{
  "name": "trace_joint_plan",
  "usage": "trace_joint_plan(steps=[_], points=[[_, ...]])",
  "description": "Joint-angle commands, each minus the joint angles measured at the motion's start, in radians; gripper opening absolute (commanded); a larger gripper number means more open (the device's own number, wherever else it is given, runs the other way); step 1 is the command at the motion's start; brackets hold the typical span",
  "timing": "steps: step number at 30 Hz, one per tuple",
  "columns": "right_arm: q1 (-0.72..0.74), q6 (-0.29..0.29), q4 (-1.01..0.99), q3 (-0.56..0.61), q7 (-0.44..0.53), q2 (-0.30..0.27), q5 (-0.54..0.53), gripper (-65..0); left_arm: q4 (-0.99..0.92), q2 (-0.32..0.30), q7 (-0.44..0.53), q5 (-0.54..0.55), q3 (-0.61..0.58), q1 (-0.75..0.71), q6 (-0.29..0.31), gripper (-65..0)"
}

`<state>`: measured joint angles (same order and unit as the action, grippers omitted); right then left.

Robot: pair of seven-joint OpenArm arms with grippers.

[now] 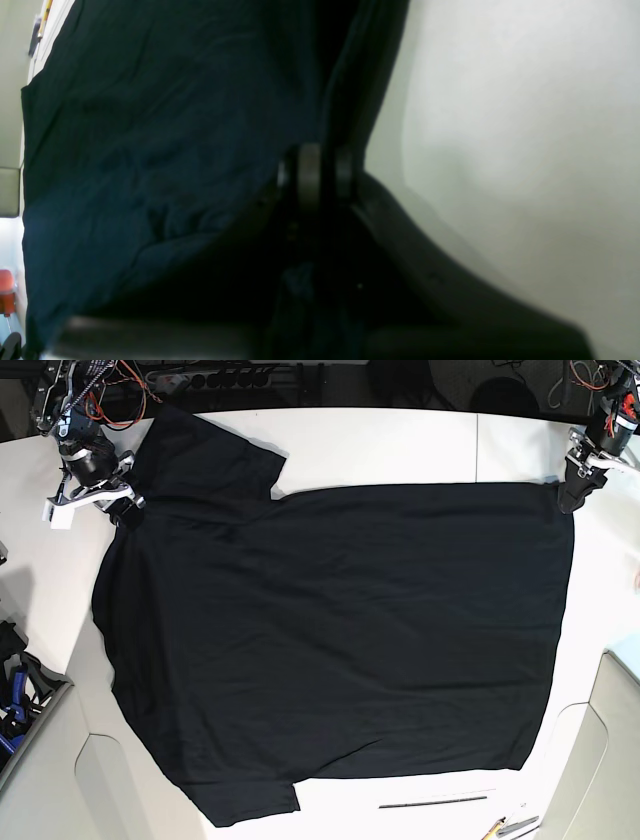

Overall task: Fold the T-shirt properly
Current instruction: 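Lift the shoulder corners with both grippers and pull the shirt taut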

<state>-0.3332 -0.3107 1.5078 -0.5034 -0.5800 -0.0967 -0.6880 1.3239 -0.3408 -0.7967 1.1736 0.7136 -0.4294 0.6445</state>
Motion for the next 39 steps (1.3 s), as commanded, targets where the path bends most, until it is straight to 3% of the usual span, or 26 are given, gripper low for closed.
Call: trace_joint_plan(steps=[1, 3, 11, 17, 24, 30, 34, 37, 39], points=[[-0.005, 0.014, 0.004, -0.001, -0.024, -0.005, 0.029, -65.0, 0.003, -0.008, -0.030, -0.026, 0.000, -0.011, -0.011, -31.3], [-0.005, 0.014, 0.004, -0.001, -0.023, -0.005, 0.030, -65.0, 0.003, -0.009, -0.031, -0.034, 0.000, -0.011, -0.011, -34.6], [-0.005, 0.014, 0.004, -0.001, -0.024, -0.005, 0.030, -65.0, 0.003, -0.009, -0.067, -0.162, 0.000, -0.012, -0.012, -34.7], [-0.005, 0.014, 0.004, -0.001, -0.023, -0.005, 0.029, -65.0, 0.003, -0.008, -0.128, -0.057, -0.026, -0.011, 0.018, -34.7], [-0.005, 0.014, 0.004, -0.001, -0.024, -0.005, 0.029, -65.0, 0.003, -0.008, -0.089, -0.051, -0.059, 0.000, 0.018, -35.2], [-0.005, 0.014, 0.004, -0.001, -0.024, -0.005, 0.029, -65.0, 0.003, -0.009, -0.058, -0.056, -0.058, 0.000, 0.019, -48.6], [-0.005, 0.014, 0.004, -0.001, -0.024, -0.005, 0.029, -65.0, 0.003, -0.009, -0.034, -0.056, -0.046, 0.000, 0.019, -53.5], [-0.005, 0.014, 0.004, -0.001, -0.024, -0.005, 0.029, -65.0, 0.003, -0.009, -0.030, -0.056, -0.025, 0.000, 0.024, -65.0], [-0.005, 0.014, 0.004, -0.001, -0.024, -0.005, 0.029, -65.0, 0.003, -0.009, -0.029, -0.055, -0.005, 0.000, 0.034, -65.0]])
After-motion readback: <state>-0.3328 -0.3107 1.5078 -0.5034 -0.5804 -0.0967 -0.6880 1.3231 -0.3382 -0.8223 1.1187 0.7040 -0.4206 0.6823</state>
